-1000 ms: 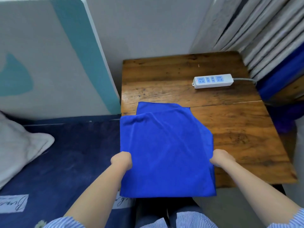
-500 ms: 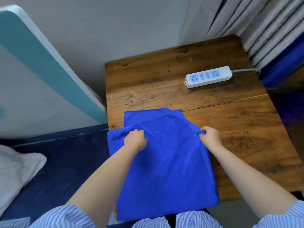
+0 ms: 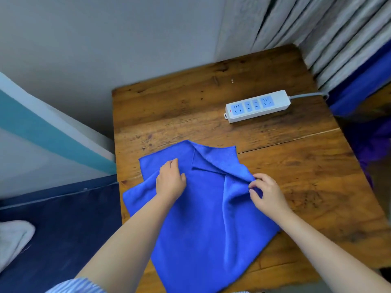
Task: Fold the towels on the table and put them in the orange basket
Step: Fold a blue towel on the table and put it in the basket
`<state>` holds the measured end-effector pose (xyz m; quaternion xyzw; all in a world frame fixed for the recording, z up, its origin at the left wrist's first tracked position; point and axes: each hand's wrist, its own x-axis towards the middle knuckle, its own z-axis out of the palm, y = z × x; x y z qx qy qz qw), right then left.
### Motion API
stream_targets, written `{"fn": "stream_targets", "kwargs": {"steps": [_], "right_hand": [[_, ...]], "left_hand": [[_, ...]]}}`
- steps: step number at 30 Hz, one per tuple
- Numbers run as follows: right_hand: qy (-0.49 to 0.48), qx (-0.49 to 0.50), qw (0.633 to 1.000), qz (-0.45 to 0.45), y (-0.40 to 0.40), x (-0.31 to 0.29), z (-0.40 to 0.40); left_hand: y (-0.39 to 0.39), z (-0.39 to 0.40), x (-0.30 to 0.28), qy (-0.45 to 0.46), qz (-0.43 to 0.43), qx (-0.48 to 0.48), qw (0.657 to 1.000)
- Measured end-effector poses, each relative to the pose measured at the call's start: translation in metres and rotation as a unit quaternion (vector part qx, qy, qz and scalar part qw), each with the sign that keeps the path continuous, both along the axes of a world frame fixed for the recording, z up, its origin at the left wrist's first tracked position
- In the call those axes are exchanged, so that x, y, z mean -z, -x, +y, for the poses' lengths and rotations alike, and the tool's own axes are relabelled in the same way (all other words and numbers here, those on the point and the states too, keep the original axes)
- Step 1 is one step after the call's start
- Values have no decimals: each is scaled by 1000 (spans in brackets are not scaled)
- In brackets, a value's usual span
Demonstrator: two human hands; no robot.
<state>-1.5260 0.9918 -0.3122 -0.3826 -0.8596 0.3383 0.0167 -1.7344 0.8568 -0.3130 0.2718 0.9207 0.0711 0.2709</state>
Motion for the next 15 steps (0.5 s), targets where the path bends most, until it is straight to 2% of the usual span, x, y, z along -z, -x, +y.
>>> {"fn": "stream_targets", "kwargs": {"steps": [3,5,8,11,13,15], "right_hand": [[-30,42,999,12,23,-6,12],[-91,32,995,-1,43,-15,17],[-189,-49,980,28,70,-24,11],[-203,-184,960,53,92,-23,-12],[-192,-252,948,6,106,-17,-27],[-205,-262,942,-49,117,-10,-39]], "left_hand": [[5,-4,5,25,9,6,1000],[9,-9,7,40,19,0,999],[16,-23,8,63,50,-20,997],[25,-42,8,94,69,-57,992],[33,-59,7,118,65,-90,987],[40,-76,6,143,57,-112,982]]}}
